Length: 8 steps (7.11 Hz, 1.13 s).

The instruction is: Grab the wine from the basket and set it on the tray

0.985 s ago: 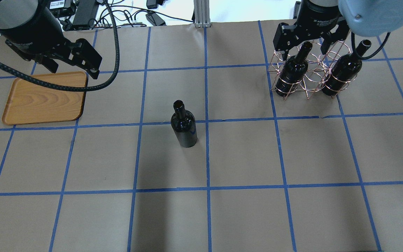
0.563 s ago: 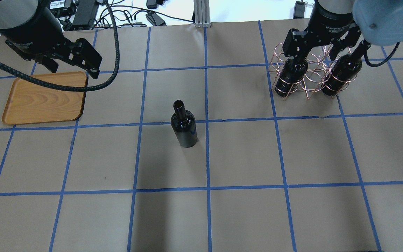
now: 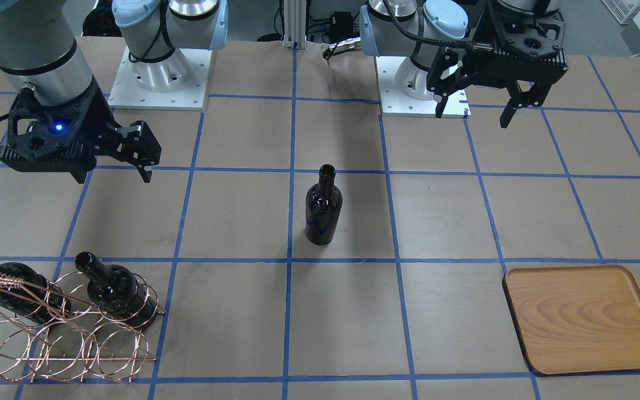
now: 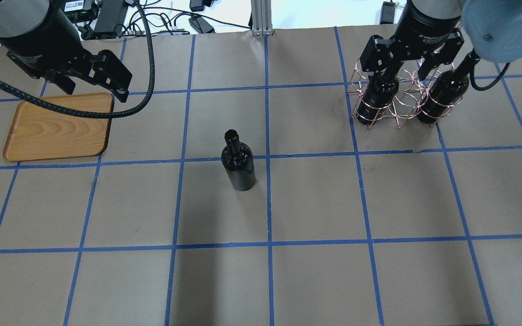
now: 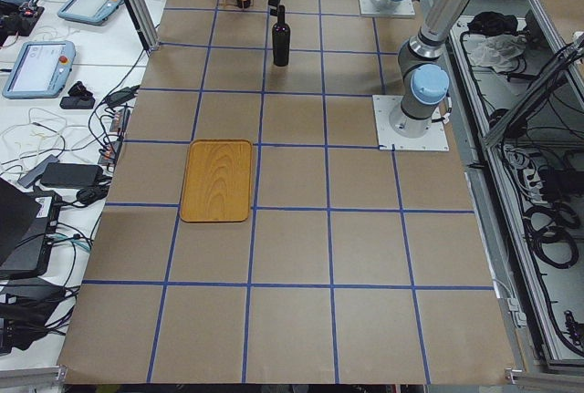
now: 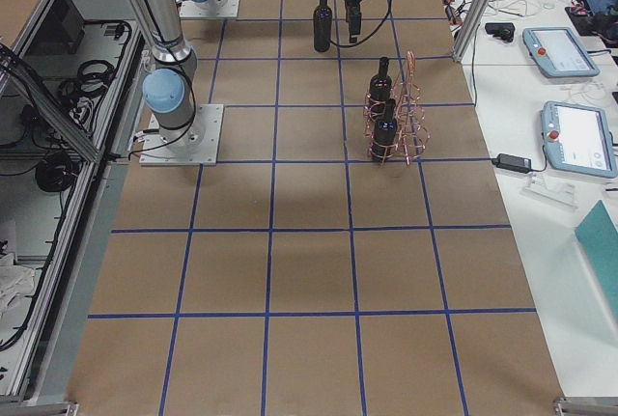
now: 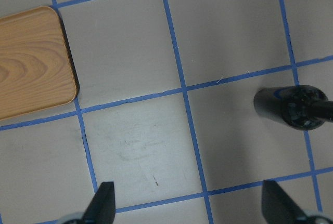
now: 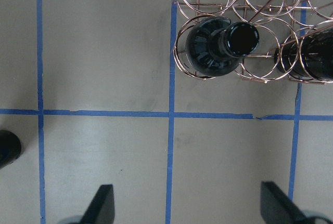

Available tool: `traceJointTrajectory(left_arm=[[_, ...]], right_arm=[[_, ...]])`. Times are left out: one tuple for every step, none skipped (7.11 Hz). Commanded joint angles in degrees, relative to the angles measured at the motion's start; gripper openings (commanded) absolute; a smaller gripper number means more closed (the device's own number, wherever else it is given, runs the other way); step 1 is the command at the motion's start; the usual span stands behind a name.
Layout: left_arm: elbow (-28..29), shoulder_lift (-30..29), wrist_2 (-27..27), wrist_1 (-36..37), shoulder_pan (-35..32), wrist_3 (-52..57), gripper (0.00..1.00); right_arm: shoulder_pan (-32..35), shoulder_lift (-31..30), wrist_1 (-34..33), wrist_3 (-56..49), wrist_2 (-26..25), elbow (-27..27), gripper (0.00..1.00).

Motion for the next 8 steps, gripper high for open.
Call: traceJointTrajectory(left_arm=[[0.0,0.0,0.0,-0.01,0.0,0.0,1.0],[0.0,0.0,0.0,-0.01,0.0,0.0,1.0],[0.0,0.0,0.0,-0.01,0.0,0.0,1.0],[0.0,0.0,0.0,-0.01,0.0,0.0,1.0],[0.0,0.0,0.0,-0.01,0.0,0.0,1.0],[0.0,0.0,0.0,-0.01,0.0,0.0,1.0],[0.0,0.0,-0.08,-0.01,0.0,0.0,1.0],[0.0,0.0,0.0,-0.01,0.0,0.0,1.0]], right_arm=[[0.0,-0.01,-0.04,0.02,-0.12,0.01,1.0],[0.0,-0.01,-0.04,0.02,-0.3,0.01,1.0],[0.0,0.08,-0.04,-0.16,-0.3,0.01,1.0],[0.0,0.08,-0.04,-0.25,-0.3,0.01,1.0],[0.0,0.08,-0.13,-0.25,-0.3,0.01,1.0],[0.0,0.08,-0.13,-0.42,-0.47,0.01,1.0],[-0.09,0.0,-0.13,-0.42,-0.47,0.01,1.0],[-0.01,-0.01,0.22,-0.6,-0.47,0.09,1.0]])
